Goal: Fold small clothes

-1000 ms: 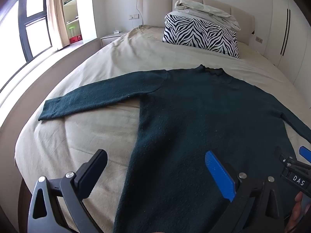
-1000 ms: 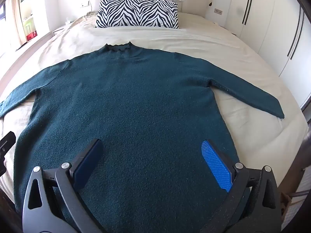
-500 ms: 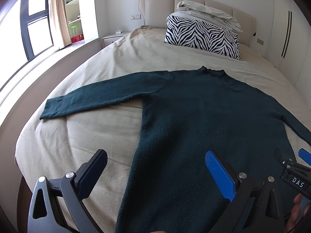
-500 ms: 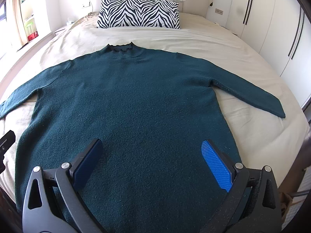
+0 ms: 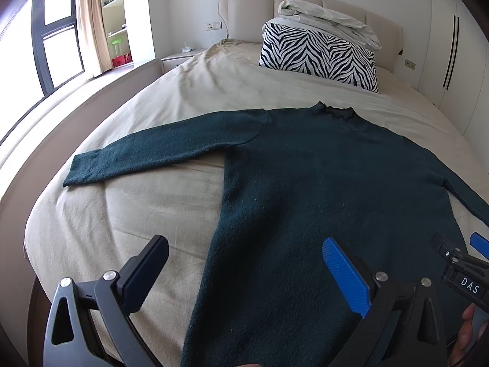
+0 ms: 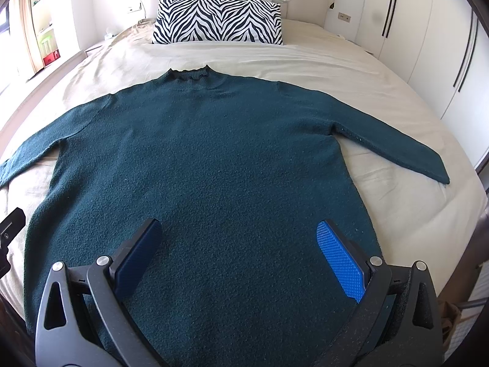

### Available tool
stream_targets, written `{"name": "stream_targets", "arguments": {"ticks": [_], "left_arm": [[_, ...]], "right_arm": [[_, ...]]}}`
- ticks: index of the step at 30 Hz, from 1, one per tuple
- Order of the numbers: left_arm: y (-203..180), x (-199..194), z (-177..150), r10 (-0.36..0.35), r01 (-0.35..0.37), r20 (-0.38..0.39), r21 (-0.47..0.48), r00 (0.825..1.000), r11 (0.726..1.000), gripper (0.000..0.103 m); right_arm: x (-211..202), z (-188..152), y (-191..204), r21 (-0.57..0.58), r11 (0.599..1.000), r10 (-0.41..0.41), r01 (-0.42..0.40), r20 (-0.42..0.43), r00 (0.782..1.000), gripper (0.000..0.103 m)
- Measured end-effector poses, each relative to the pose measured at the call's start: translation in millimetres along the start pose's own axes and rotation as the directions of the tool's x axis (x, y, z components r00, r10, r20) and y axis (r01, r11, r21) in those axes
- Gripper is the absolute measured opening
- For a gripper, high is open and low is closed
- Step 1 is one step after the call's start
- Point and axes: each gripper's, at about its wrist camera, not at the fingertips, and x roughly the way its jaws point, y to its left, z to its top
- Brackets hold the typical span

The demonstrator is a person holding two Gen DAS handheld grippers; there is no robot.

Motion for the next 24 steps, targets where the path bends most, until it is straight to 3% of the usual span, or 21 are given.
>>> {"name": "stream_targets", "arguments": {"ticks": [24], "left_arm": [[-4.2,2.4,-3.1,0.000,0.000,-0.006,0.000,1.000,1.000,0.103]], "right_arm": [[2.0,-1.5,0.3,0.005,1.000,0.005,-0.005,-0.004,1.000,0.103]]}}
